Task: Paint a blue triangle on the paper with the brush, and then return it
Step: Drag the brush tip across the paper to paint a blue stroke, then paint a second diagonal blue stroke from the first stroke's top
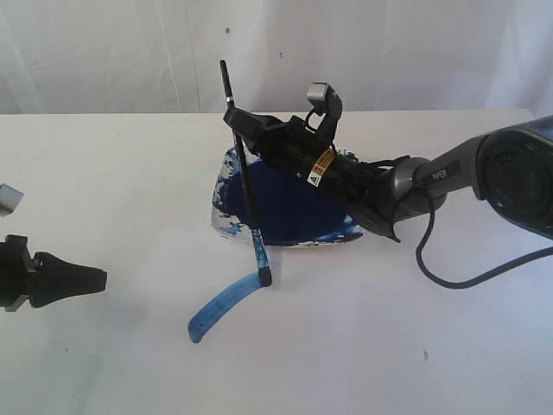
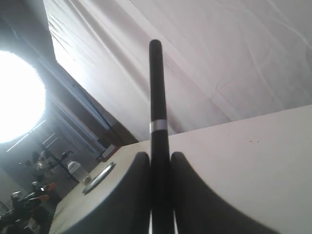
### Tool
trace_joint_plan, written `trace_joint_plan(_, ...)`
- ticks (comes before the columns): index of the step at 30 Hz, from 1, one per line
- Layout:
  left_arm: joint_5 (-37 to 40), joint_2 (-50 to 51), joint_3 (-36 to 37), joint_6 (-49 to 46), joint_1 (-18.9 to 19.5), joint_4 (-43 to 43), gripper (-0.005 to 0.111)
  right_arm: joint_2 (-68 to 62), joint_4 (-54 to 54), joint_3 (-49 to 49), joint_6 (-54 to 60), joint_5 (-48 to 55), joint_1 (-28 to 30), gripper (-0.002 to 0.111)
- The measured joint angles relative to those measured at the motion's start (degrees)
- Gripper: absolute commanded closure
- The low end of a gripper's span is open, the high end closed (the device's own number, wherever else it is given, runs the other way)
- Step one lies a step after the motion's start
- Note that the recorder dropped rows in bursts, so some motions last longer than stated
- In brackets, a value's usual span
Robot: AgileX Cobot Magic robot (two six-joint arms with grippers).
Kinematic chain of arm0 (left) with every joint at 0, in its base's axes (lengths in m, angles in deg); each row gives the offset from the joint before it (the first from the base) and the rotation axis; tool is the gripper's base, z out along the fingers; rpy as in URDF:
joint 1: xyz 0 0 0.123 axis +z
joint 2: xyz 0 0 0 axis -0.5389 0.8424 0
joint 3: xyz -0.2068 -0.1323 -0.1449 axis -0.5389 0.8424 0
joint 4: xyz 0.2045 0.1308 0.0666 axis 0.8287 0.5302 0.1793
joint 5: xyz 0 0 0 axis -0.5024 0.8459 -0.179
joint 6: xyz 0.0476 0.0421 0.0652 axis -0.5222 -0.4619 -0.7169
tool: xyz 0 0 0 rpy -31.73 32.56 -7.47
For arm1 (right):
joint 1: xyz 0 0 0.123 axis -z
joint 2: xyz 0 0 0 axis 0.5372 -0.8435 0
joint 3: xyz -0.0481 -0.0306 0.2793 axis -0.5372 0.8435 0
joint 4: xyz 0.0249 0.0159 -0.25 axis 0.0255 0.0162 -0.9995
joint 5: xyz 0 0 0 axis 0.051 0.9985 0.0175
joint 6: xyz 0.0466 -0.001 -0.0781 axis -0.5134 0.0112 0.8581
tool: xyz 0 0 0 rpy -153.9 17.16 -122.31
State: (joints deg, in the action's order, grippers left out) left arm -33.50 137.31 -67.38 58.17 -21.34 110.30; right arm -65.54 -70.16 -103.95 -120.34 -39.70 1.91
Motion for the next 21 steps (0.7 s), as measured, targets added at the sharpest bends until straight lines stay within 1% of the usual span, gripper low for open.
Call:
trace_joint_plan(5,0.0,0.0,0.0,-0.2,0.0,0.0,0.107,1.7,-2.4,0.0,-5.7,0.0,0.0,0.108)
trace_joint_plan(10,0.0,0.0,0.0,-0.2,0.0,0.0,0.107,2.6,-7.2,0.0,-10.7,0.0,0.0,0.108)
trace_joint_plan(14,0.0,0.0,0.0,-0.2,0.0,0.0,0.107,2.6,-10.5,0.0,-11.9,0.0,-1.1,0.108)
trace_joint_plan(21,0.0,0.0,0.0,-0.3,0.0,0.0,0.107,2.6,-12.8,0.0,-12.0,0.0,-4.8,0.108)
